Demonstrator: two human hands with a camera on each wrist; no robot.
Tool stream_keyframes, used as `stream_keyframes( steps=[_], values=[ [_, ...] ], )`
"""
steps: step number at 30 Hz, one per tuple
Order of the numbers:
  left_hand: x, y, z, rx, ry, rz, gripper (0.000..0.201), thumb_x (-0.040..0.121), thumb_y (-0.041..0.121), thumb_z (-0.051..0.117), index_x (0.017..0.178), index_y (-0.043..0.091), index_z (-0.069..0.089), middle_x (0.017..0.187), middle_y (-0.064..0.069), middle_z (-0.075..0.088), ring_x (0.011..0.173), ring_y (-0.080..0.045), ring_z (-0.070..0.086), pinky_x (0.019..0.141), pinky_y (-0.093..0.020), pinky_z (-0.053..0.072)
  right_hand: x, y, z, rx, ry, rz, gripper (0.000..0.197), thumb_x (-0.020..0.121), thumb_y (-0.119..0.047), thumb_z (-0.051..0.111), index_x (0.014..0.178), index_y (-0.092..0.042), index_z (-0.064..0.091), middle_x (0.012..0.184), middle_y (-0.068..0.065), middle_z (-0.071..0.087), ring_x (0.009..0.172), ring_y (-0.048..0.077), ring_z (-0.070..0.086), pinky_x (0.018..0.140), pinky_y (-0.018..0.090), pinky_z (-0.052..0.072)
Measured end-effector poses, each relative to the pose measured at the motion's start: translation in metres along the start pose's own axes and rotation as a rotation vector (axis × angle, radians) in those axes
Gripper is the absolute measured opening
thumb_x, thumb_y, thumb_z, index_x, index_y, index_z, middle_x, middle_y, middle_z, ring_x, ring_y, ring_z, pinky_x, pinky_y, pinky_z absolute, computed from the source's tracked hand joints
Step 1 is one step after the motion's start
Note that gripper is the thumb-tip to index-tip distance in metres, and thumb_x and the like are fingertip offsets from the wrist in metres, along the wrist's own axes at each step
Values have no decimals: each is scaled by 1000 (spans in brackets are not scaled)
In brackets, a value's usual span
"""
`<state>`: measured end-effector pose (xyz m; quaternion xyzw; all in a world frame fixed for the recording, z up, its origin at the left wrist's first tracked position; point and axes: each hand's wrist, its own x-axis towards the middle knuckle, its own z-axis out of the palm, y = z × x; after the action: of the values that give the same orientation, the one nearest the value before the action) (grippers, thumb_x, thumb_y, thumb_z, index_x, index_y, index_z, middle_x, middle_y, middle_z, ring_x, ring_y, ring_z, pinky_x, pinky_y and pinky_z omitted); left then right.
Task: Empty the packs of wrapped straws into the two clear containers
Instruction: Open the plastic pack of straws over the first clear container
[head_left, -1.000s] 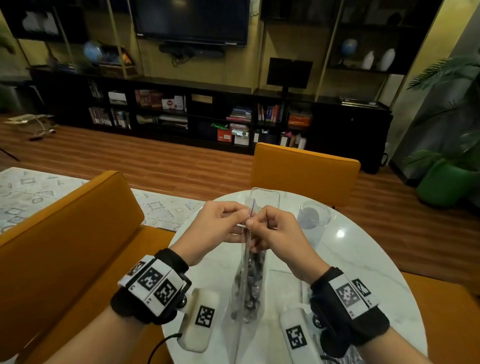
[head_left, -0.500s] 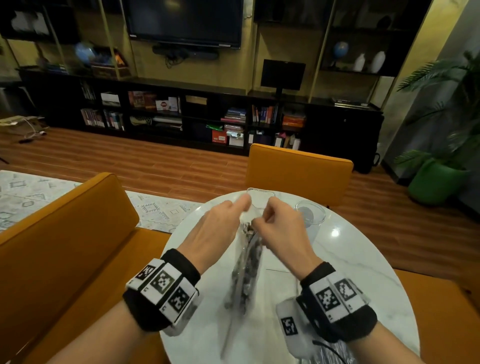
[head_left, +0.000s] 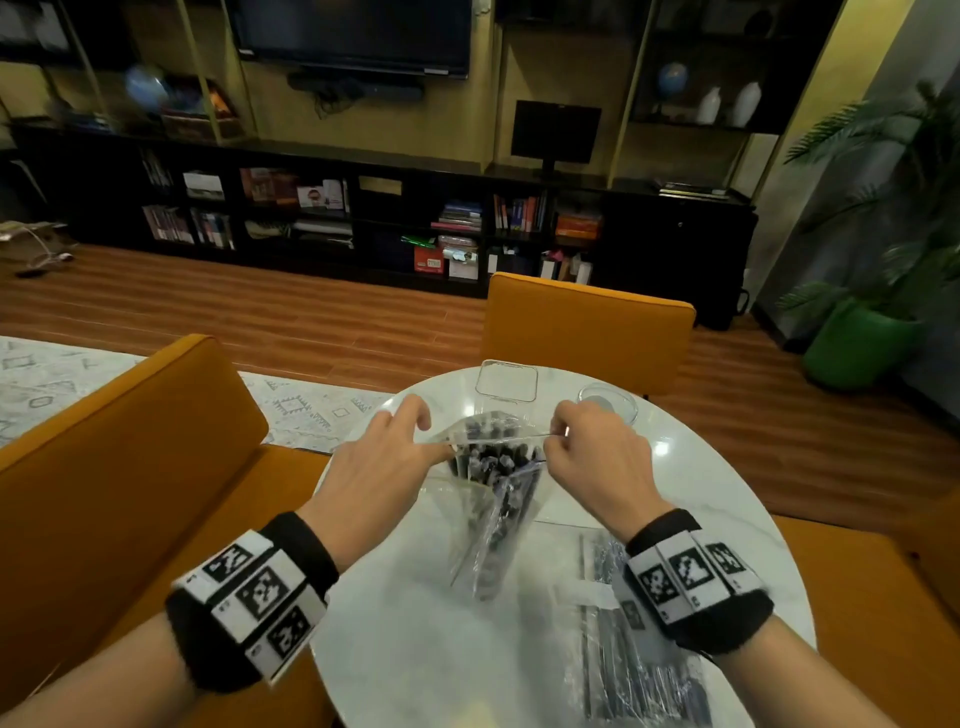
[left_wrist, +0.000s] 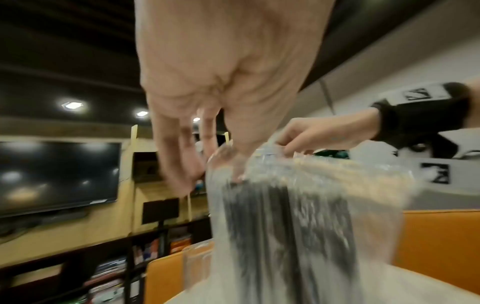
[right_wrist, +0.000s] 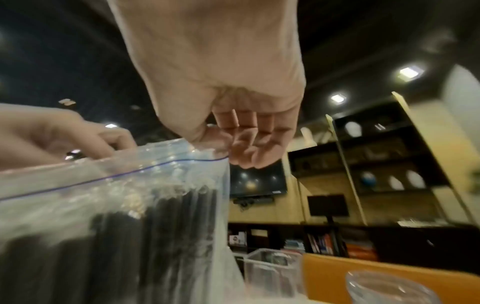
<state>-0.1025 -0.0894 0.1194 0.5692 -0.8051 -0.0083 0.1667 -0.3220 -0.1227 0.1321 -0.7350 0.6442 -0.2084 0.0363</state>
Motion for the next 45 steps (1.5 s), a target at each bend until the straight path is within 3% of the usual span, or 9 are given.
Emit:
stream_keyframes(
  steps=[3, 9, 16, 19, 25, 30, 37, 41, 45],
  values=[
    [13, 12, -6, -313, -49, -130, 64, 86, 2, 60, 143, 26, 44, 121, -4, 49, 81, -14, 53, 64, -22, 46, -11, -21, 4, 142, -118, -53, 21, 88, -30, 53, 105, -18, 52, 94, 1, 58, 82, 22, 54, 60, 29, 36],
    [0, 0, -4, -277, -56, -229, 73, 90, -5, 54, 146, 39, 39, 91, 3, 27, 69, -9, 30, 48, -19, 31, -17, 20, 3, 36, -105, 41, 18, 95, -25, 49, 106, -19, 60, 98, 4, 71, 86, 25, 65, 66, 31, 48],
    [10, 5, 7, -511, -174, -286, 88, 81, -4, 69, 152, 31, 29, 128, 6, 39, 76, -4, 44, 61, -11, 42, -31, 33, 15, 201, -362, 53, 23, 90, -42, 56, 103, -25, 64, 86, -2, 73, 79, 20, 69, 74, 37, 56],
    [0, -3, 12, -494, -141, -368, 84, 87, -10, 53, 148, 44, 31, 134, 3, 38, 67, -8, 43, 55, -17, 42, -27, 69, 1, 190, -194, 153, 20, 94, -36, 54, 99, -23, 68, 80, 2, 74, 71, 22, 70, 72, 40, 59],
    [-1, 7, 19, -780, -364, -331, 112, 73, -6, 77, 153, 43, 16, 151, 26, 17, 115, -16, 58, 85, -24, 57, -36, 61, 14, 649, -572, 340, 25, 94, -24, 61, 116, -13, 56, 99, 15, 71, 66, 25, 74, 52, 30, 58],
    [-5, -4, 20, -565, -325, -351, 109, 75, -8, 74, 138, 60, 17, 133, 1, 31, 70, -11, 51, 57, -11, 52, -26, 70, 5, 711, -243, 281, 21, 95, -27, 58, 104, -9, 66, 85, 15, 74, 66, 25, 75, 63, 40, 61],
    [10, -2, 49, -712, -440, -295, 143, 65, 10, 88, 146, 51, -23, 160, 10, -5, 143, -34, 26, 98, -23, 48, -18, 41, 43, 634, -558, 168, 32, 93, -41, 58, 121, -26, 62, 116, 6, 66, 92, 25, 71, 74, 41, 62],
    [26, -24, 64, -821, -570, -330, 142, 59, 33, 93, 144, 58, -19, 161, 10, -16, 150, -33, 7, 117, -52, 27, 4, 32, 52, 689, -411, 248, 40, 97, -52, 43, 117, -23, 63, 114, 6, 68, 91, 14, 66, 67, 32, 58],
    [44, -36, 78, -1000, -552, -327, 136, 56, 41, 91, 149, 53, -7, 163, 16, -7, 151, -21, 3, 121, -50, 18, 24, 23, 60, 671, -509, 319, 55, 96, -61, 34, 130, -23, 55, 121, -3, 60, 98, 12, 60, 68, 21, 50]
  ],
)
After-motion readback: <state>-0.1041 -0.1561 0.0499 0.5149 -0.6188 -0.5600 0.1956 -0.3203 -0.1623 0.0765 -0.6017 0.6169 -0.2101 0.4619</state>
